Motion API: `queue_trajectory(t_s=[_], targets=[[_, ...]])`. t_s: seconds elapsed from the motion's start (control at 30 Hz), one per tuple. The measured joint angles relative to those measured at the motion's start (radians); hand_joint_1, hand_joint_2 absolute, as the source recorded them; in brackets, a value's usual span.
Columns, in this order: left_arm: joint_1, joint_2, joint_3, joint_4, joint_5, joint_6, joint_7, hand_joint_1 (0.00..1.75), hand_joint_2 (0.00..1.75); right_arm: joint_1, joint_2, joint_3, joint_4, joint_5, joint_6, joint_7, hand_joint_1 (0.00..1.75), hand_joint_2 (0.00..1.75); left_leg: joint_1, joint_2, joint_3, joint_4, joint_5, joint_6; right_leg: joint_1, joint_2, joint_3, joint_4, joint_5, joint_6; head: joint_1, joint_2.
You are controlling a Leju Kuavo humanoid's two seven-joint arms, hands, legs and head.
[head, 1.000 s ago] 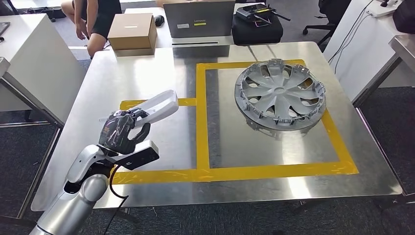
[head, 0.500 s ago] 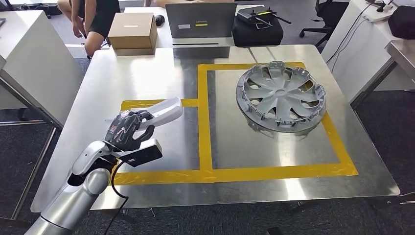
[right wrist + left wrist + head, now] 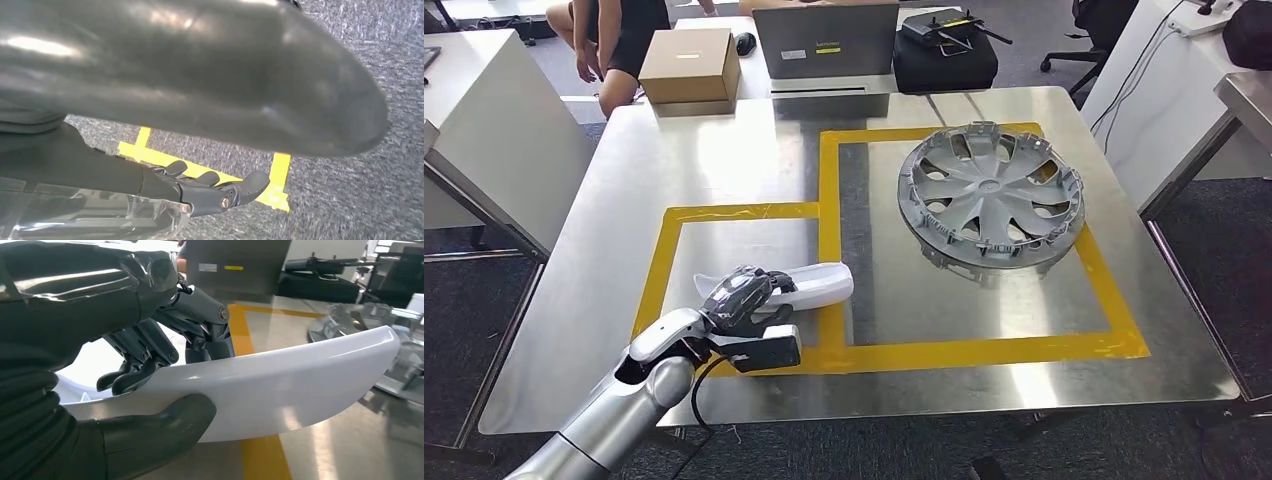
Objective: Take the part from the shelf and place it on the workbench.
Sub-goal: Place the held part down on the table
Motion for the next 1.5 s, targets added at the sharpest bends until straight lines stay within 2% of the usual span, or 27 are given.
queue_trajectory(t_s=[0.1,0.13,0.17,0.2,0.27,0.33,0.4,0.5,0.53,0.6,0.63,0.67,0.7,0.77,0.8,0.87,0.97,1.0,1.03,1.13,1.17,1.2,1.27,1.33,1.37,1.43,1.5], targets=[[-0.016,-0.004,-0.038,0.031,0.011,-0.01,-0.01,1.75,1.75,0.001,-0.002,0.001,0.0,-0.002,-0.007,-0.004,0.0,0.0,0.004,0.001,-0.086,0.188,-0.088,-0.012,0.003,0.0,0.001,0.0,-0.001,-0.007,-0.001,0.0],[-0.018,-0.004,-0.048,0.038,0.014,-0.013,-0.012,1.75,1.75,0.001,-0.003,0.001,0.0,-0.002,-0.008,-0.004,0.0,0.0,0.004,0.002,-0.111,0.239,-0.102,-0.012,0.005,0.0,0.002,0.0,-0.002,-0.008,-0.001,0.0],[-0.02,-0.005,-0.057,0.045,0.015,-0.015,-0.014,1.75,1.75,0.002,-0.004,0.002,0.0,-0.002,-0.008,-0.005,0.0,0.0,0.005,0.002,-0.12,0.255,-0.097,-0.01,0.007,0.001,0.003,0.0,-0.002,-0.008,-0.001,0.0],[-0.024,-0.005,-0.064,0.05,0.016,-0.016,-0.015,1.75,1.75,0.002,-0.005,0.002,0.0,-0.002,-0.008,-0.005,0.0,0.0,0.004,0.002,-0.108,0.228,-0.074,-0.005,0.01,0.002,0.005,0.0,-0.002,-0.009,-0.001,0.0],[-0.039,-0.005,-0.077,0.058,0.013,-0.021,-0.015,1.75,1.75,0.002,-0.005,0.002,-0.001,-0.002,-0.009,-0.006,0.0,0.0,-0.002,0.001,-0.042,0.092,-0.008,0.016,0.015,0.004,0.01,-0.001,-0.003,-0.008,-0.001,0.0],[-0.056,-0.005,-0.091,0.068,0.004,-0.026,-0.006,1.75,1.75,0.001,-0.006,0.003,-0.003,-0.003,-0.012,-0.007,0.0,0.0,-0.01,0.003,0.009,-0.012,0.022,0.035,0.02,0.004,0.01,-0.002,-0.003,-0.007,0.0,0.0],[-0.068,-0.005,-0.105,0.079,-0.009,-0.029,0.012,1.75,1.75,0.002,-0.008,0.004,-0.006,-0.005,-0.015,-0.008,0.0,0.0,-0.016,0.005,0.017,-0.034,0.021,0.041,0.021,0.002,0.01,-0.006,-0.001,-0.003,0.0,0.0],[-0.081,-0.008,-0.123,0.089,-0.037,-0.033,0.054,1.75,1.75,0.005,-0.01,0.008,-0.008,-0.008,-0.018,-0.008,0.0,0.0,-0.008,0.007,0.036,-0.063,0.039,0.048,0.022,-0.001,-0.002,0.02,-0.016,0.001,0.001,0.0],[-0.086,-0.01,-0.13,0.092,-0.053,-0.032,0.075,1.75,1.75,0.006,-0.011,0.008,-0.009,-0.009,-0.019,-0.008,0.0,0.0,-0.005,0.008,0.041,-0.072,0.045,0.05,0.023,-0.001,-0.021,0.062,-0.037,-0.001,0.002,0.0],[-0.092,-0.012,-0.143,0.098,-0.087,-0.029,0.117,1.75,1.75,0.01,-0.014,0.009,-0.009,-0.012,-0.023,-0.008,0.0,0.0,-0.005,0.01,0.04,-0.074,0.049,0.053,0.02,-0.001,-0.081,0.194,-0.094,-0.005,0.003,0.0],[-0.092,-0.012,-0.148,0.1,-0.1,-0.027,0.131,1.75,1.75,0.014,-0.016,0.009,-0.009,-0.014,-0.024,-0.008,0.0,0.0,-0.005,0.01,0.039,-0.074,0.05,0.052,0.017,-0.001,-0.106,0.25,-0.113,-0.002,0.003,0.0],[-0.092,-0.012,-0.153,0.102,-0.108,-0.027,0.141,1.75,1.75,0.019,-0.017,0.01,-0.009,-0.015,-0.025,-0.007,0.0,0.0,-0.005,0.009,0.038,-0.073,0.05,0.051,0.014,-0.001,-0.117,0.275,-0.119,0.006,0.003,0.0],[-0.091,-0.012,-0.156,0.104,-0.113,-0.027,0.147,1.75,1.75,0.022,-0.018,0.01,-0.009,-0.016,-0.026,-0.007,0.0,0.0,-0.004,0.009,0.038,-0.072,0.05,0.05,0.009,-0.002,-0.107,0.259,-0.109,0.017,0.003,0.0],[-0.093,-0.013,-0.161,0.106,-0.118,-0.026,0.152,1.75,1.75,0.025,-0.021,0.011,-0.009,-0.016,-0.026,-0.007,0.0,0.0,0.0,0.007,0.037,-0.063,0.045,0.041,-0.001,-0.004,-0.037,0.124,-0.06,0.042,0.003,0.0],[-0.094,-0.012,-0.163,0.107,-0.119,-0.026,0.154,1.75,1.75,0.025,-0.021,0.011,-0.009,-0.016,-0.026,-0.007,0.0,0.0,-0.001,0.006,0.034,-0.055,0.041,0.034,-0.004,-0.005,-0.002,0.058,-0.039,0.046,0.004,0.0],[-0.097,-0.012,-0.165,0.108,-0.12,-0.026,0.157,1.75,1.75,0.025,-0.022,0.012,-0.009,-0.017,-0.026,-0.007,0.0,0.0,-0.005,0.005,0.028,-0.044,0.036,0.021,-0.003,-0.005,0.03,-0.002,-0.025,0.035,0.003,0.0],[-0.1,-0.01,-0.168,0.109,-0.138,-0.026,0.171,1.75,1.75,0.028,-0.022,0.014,-0.011,-0.017,-0.027,-0.006,0.0,0.0,-0.001,0.003,0.022,-0.037,0.032,0.009,-0.002,-0.004,0.027,0.001,-0.021,0.011,0.001,0.0],[-0.1,-0.007,-0.169,0.11,-0.148,-0.027,0.179,1.75,1.75,0.028,-0.022,0.014,-0.012,-0.017,-0.028,-0.006,0.0,0.0,0.001,0.003,0.015,-0.02,0.019,0.004,-0.004,-0.004,0.027,0.0,-0.019,0.005,0.001,0.0],[-0.1,-0.005,-0.169,0.11,-0.157,-0.027,0.187,1.75,1.75,0.028,-0.022,0.015,-0.013,-0.018,-0.03,-0.006,0.0,0.0,0.003,0.003,-0.001,0.017,-0.005,-0.001,-0.006,-0.004,0.027,0.0,-0.017,0.0,0.001,0.0],[-0.096,0.002,-0.167,0.111,-0.186,-0.029,0.219,1.75,1.75,0.029,-0.023,0.018,-0.014,-0.02,-0.035,-0.006,0.0,0.0,0.006,0.003,-0.09,0.211,-0.097,-0.013,-0.002,-0.005,0.024,0.0,-0.016,-0.007,0.0,0.0],[-0.093,0.003,-0.166,0.112,-0.196,-0.03,0.231,1.31,1.75,0.03,-0.023,0.02,-0.014,-0.022,-0.037,-0.006,0.0,0.0,0.007,0.003,-0.108,0.249,-0.105,-0.013,-0.001,-0.005,0.024,0.0,-0.016,-0.007,0.0,0.0],[-0.091,0.004,-0.166,0.112,-0.204,-0.03,0.241,0.87,1.75,0.031,-0.023,0.022,-0.014,-0.024,-0.038,-0.006,0.0,0.0,0.007,0.003,-0.106,0.246,-0.092,-0.01,0.001,-0.004,0.025,0.0,-0.016,-0.007,0.0,0.0],[-0.09,0.003,-0.163,0.112,-0.22,-0.031,0.265,0.0,1.75,0.033,-0.023,0.024,-0.014,-0.03,-0.039,-0.006,0.0,0.0,0.005,0.003,-0.046,0.129,-0.028,0.004,0.005,-0.002,0.028,0.0,-0.016,-0.007,0.0,0.0],[-0.089,0.004,-0.159,0.113,-0.235,-0.041,0.304,0.0,1.75,0.033,-0.02,0.026,-0.016,-0.034,-0.041,-0.006,0.0,0.0,-0.001,0.005,0.017,0.003,0.014,0.021,0.009,0.0,0.028,-0.001,-0.015,-0.005,0.001,0.0],[-0.087,0.005,-0.157,0.115,-0.242,-0.049,0.329,0.0,1.75,0.034,-0.019,0.026,-0.017,-0.036,-0.042,-0.006,0.0,0.0,-0.005,0.007,0.03,-0.027,0.02,0.027,0.01,0.0,0.027,-0.001,-0.014,-0.003,0.001,0.0],[-0.084,0.006,-0.151,0.12,-0.255,-0.06,0.372,0.0,1.75,0.036,-0.019,0.028,-0.017,-0.039,-0.044,-0.005,0.0,0.0,-0.01,0.009,0.03,-0.038,0.023,0.034,0.01,-0.001,0.024,-0.006,-0.009,0.005,0.0,0.0],[-0.084,0.008,-0.144,0.124,-0.264,-0.063,0.396,0.0,1.75,0.036,-0.019,0.029,-0.018,-0.041,-0.046,-0.005,0.0,0.0,-0.005,0.009,0.037,-0.06,0.039,0.04,0.011,-0.003,0.016,0.003,-0.015,0.011,0.001,0.0]])
